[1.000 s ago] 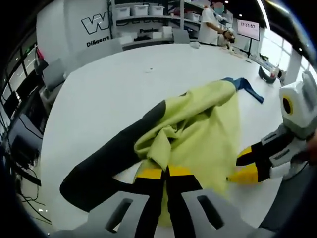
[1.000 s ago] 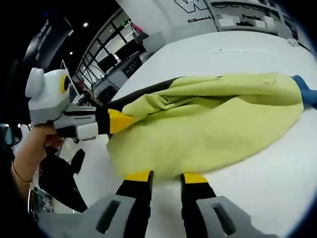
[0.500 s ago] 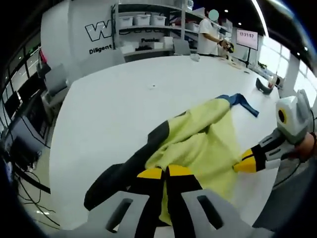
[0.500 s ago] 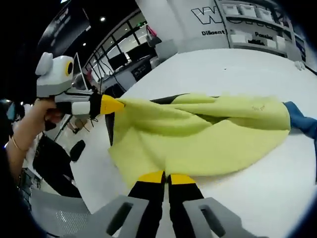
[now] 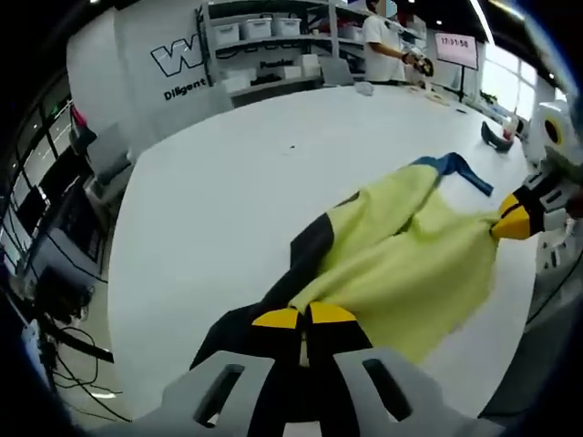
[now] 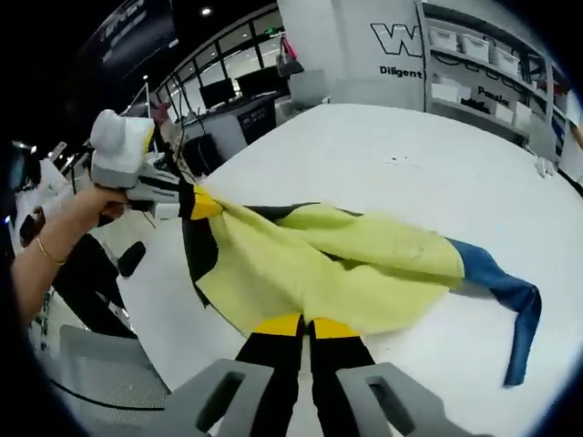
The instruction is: Fold the garment on the visible template until the final outline fits inside the template.
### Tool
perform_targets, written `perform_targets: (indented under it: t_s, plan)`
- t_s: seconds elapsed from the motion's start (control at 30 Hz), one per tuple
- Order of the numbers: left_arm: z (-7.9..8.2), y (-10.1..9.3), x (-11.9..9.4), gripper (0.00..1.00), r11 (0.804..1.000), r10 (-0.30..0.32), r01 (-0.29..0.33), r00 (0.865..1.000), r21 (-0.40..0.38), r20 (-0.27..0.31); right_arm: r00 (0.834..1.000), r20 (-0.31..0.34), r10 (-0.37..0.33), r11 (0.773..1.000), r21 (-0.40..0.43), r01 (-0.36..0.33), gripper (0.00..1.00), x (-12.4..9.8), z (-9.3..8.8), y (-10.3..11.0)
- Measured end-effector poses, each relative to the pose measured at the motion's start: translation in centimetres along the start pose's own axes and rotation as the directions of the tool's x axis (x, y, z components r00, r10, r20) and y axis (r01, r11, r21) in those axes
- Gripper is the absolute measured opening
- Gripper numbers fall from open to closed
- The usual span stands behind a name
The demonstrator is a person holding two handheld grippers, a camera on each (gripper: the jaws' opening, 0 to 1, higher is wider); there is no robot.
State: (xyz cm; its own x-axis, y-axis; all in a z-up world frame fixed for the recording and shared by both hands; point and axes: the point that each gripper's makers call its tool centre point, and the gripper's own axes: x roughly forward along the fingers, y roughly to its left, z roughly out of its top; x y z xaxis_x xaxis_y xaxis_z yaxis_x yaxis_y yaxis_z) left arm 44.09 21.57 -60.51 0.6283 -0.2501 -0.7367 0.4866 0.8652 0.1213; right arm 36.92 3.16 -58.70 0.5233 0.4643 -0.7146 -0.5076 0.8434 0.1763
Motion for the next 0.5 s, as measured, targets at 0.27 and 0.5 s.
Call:
perform_targets:
  t_s: [0.27,0.5]
  plan:
    - [-0.3,1.8,1.3,0.03,0.992,0.106,-0.104,0.994,-0.073,0.019,0.999,0.012,0.041,0.999,-0.004,-0.041,0.0,3.5,3.1,-0.5]
    - [-3.0,0.5,-0.1,0.29,0.98,0.104,-0.102,0.995,-0.171,-0.001,0.997,0.054,0.055,0.998,-0.001,-0.055,0.0,6.4,5.7,-1.3]
